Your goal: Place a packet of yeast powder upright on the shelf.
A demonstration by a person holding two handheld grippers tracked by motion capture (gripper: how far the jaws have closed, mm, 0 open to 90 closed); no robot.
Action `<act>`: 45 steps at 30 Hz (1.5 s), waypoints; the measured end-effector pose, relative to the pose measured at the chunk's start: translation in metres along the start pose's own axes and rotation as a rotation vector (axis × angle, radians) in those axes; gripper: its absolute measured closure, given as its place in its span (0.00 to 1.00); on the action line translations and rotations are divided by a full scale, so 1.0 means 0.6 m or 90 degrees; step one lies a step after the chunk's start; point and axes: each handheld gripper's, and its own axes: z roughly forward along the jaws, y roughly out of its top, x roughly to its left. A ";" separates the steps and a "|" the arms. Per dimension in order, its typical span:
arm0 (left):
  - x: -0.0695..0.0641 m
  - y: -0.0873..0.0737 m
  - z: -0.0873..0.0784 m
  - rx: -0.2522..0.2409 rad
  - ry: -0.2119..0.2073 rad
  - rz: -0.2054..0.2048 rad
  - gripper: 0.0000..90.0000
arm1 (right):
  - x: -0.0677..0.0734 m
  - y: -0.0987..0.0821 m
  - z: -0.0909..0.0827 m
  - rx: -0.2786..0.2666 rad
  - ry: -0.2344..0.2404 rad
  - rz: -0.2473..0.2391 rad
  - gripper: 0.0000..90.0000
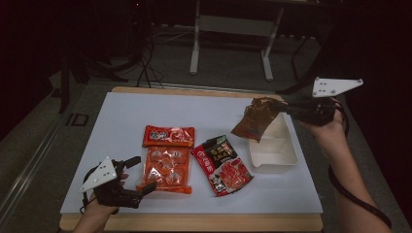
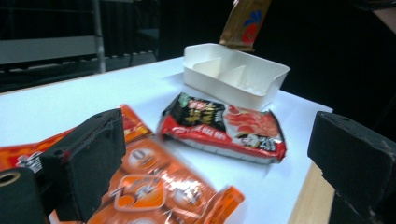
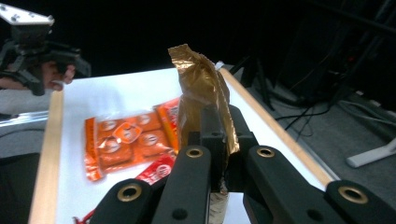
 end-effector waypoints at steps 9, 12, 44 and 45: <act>0.019 -0.035 -0.021 0.002 0.036 -0.007 0.06 | -0.049 -0.006 -0.014 -0.007 -0.052 -0.004 1.00; 0.023 -0.043 -0.026 0.000 0.044 -0.015 0.06 | -0.067 -0.009 -0.017 -0.007 -0.071 -0.001 1.00; 0.023 -0.061 -0.037 -0.004 0.041 -0.043 0.06 | -0.170 -0.103 0.030 0.026 -0.185 0.028 1.00; 0.023 -0.061 -0.037 -0.004 0.041 -0.042 0.06 | -0.171 -0.106 0.033 0.028 -0.185 0.027 0.99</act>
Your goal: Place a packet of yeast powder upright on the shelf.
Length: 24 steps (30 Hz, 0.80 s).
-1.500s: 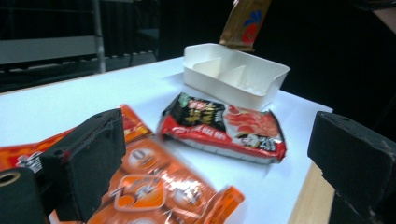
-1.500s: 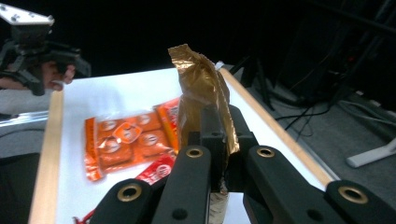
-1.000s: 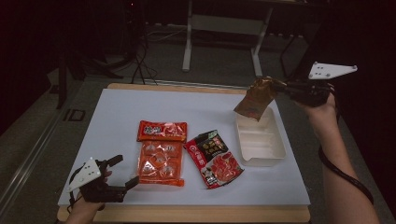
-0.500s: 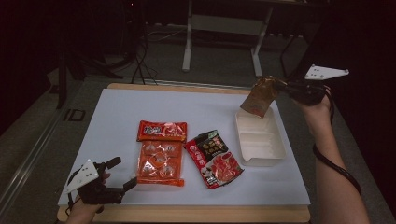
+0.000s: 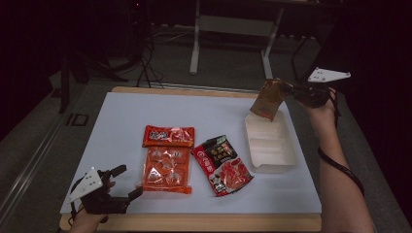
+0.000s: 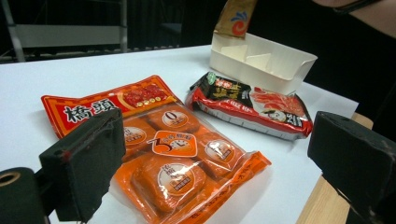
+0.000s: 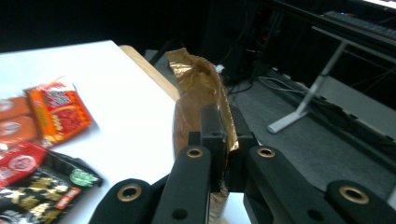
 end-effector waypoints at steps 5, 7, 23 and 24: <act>0.002 -0.001 -0.002 -0.002 0.000 -0.005 0.06 | -0.002 -0.017 0.013 0.020 -0.001 0.006 0.99; 0.002 -0.001 -0.002 -0.002 0.001 -0.006 0.06 | -0.001 -0.022 0.016 0.024 0.005 0.011 0.99; 0.004 -0.002 0.000 -0.007 -0.006 -0.013 0.06 | 0.005 -0.018 0.038 0.031 0.068 0.050 0.99; 0.004 -0.002 -0.001 -0.008 -0.006 -0.013 0.06 | 0.007 -0.017 0.041 0.034 0.071 0.049 0.99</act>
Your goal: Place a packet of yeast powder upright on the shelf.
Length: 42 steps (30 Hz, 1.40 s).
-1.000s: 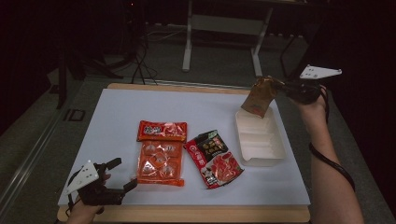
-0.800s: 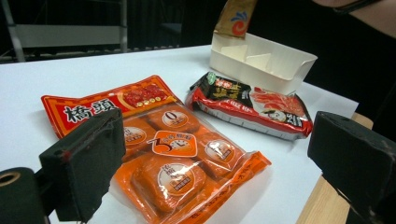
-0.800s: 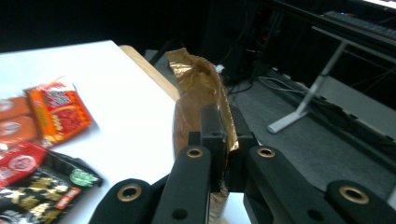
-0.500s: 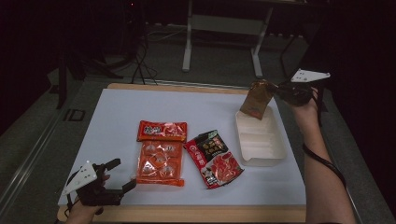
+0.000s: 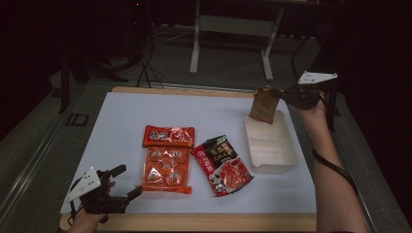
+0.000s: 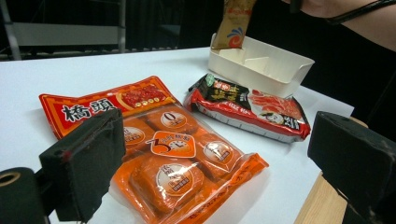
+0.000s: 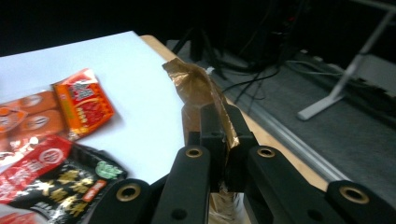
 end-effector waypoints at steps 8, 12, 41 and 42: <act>0.000 0.000 -0.002 0.000 0.000 0.000 0.06 | 0.004 -0.012 0.024 0.051 0.000 -0.007 0.99; 0.001 -0.002 -0.001 -0.001 0.001 -0.002 0.06 | -0.002 -0.033 0.026 0.040 -0.020 0.025 0.96; -0.012 0.007 0.019 0.016 -0.004 0.020 0.07 | 0.073 -0.010 -0.071 -0.025 -0.071 0.113 0.46; -0.014 0.008 0.020 0.022 0.001 0.023 0.07 | 0.081 -0.012 -0.074 -0.025 -0.079 0.121 0.39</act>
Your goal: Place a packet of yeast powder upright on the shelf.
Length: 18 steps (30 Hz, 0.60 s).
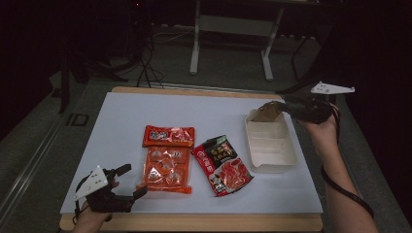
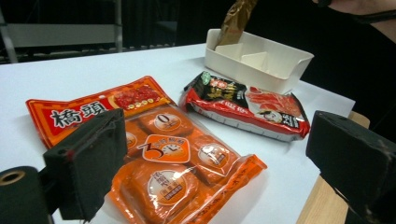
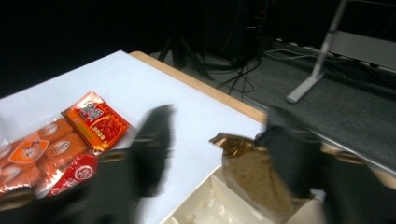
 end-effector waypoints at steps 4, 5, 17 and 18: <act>-0.007 0.007 0.005 -0.001 0.013 -0.025 0.08 | 0.027 -0.015 -0.014 -0.017 -0.004 0.001 0.20; -0.008 0.010 0.007 -0.002 0.008 -0.039 0.08 | 0.034 -0.019 -0.017 -0.018 -0.005 0.002 0.17; -0.048 0.036 0.043 0.053 -0.057 -0.015 0.08 | 0.123 -0.074 -0.071 -0.055 0.018 0.016 0.16; -0.051 0.037 0.048 0.056 -0.064 -0.014 0.09 | 0.130 -0.080 -0.074 -0.059 0.028 0.018 0.16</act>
